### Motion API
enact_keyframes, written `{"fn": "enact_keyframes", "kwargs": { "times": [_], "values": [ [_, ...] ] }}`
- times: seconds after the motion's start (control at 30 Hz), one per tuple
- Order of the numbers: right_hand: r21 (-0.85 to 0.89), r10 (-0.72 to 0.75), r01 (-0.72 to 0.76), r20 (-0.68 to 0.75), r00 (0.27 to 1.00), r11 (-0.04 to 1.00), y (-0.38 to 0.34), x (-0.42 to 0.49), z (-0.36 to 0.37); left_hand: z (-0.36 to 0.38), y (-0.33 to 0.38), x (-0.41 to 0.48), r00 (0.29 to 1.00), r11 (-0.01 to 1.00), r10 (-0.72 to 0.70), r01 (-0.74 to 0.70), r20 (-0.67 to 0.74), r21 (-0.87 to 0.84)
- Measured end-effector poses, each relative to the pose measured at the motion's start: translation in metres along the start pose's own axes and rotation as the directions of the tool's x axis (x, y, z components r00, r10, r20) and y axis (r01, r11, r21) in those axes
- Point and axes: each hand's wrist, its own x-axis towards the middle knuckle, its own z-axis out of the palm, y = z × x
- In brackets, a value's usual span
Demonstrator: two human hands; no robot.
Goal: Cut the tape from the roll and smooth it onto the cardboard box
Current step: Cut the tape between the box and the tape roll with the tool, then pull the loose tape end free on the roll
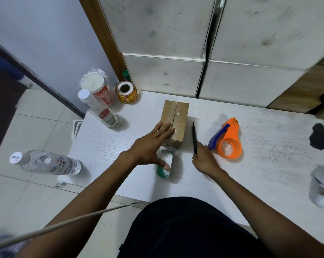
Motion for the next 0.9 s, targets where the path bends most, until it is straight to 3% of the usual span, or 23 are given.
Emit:
{"fn": "enact_keyframes", "kwargs": {
  "times": [0.13, 0.2, 0.3, 0.37, 0.43, 0.6, 0.9],
  "values": [
    [-0.013, -0.026, 0.025, -0.075, 0.997, 1.0, -0.006, -0.014, -0.003, -0.003, 0.003, 0.0, 1.0, 1.0, -0.011, 0.011, 0.018, 0.026],
    [0.113, -0.07, 0.087, -0.148, 0.987, 0.99, -0.018, -0.027, -0.005, -0.003, 0.004, 0.0, 1.0, 0.999, -0.01, 0.009, 0.025, 0.036],
    [0.325, -0.059, 0.053, 0.009, 0.998, 0.944, -0.043, -0.043, -0.006, -0.002, 0.003, 0.001, 1.0, 0.999, -0.011, 0.01, 0.027, 0.043],
    [0.342, -0.062, -0.01, 0.198, 0.978, 0.94, -0.057, -0.047, -0.003, -0.002, 0.004, 0.001, 0.999, 0.999, -0.014, 0.012, 0.031, 0.048],
    [0.389, -0.045, -0.076, 0.293, 0.955, 0.918, -0.065, -0.048, 0.004, -0.003, 0.005, 0.001, 0.999, 0.998, -0.015, 0.013, 0.035, 0.062],
    [0.515, -0.024, -0.116, 0.256, 0.966, 0.85, -0.06, -0.041, 0.018, -0.003, 0.006, 0.001, 1.0, 0.998, -0.01, 0.008, 0.028, 0.07],
    [0.51, -0.056, -0.094, 0.27, 0.961, 0.855, -0.051, -0.037, 0.024, -0.002, 0.01, -0.004, 0.999, 0.995, -0.015, 0.01, 0.048, 0.097]
  ]
}}
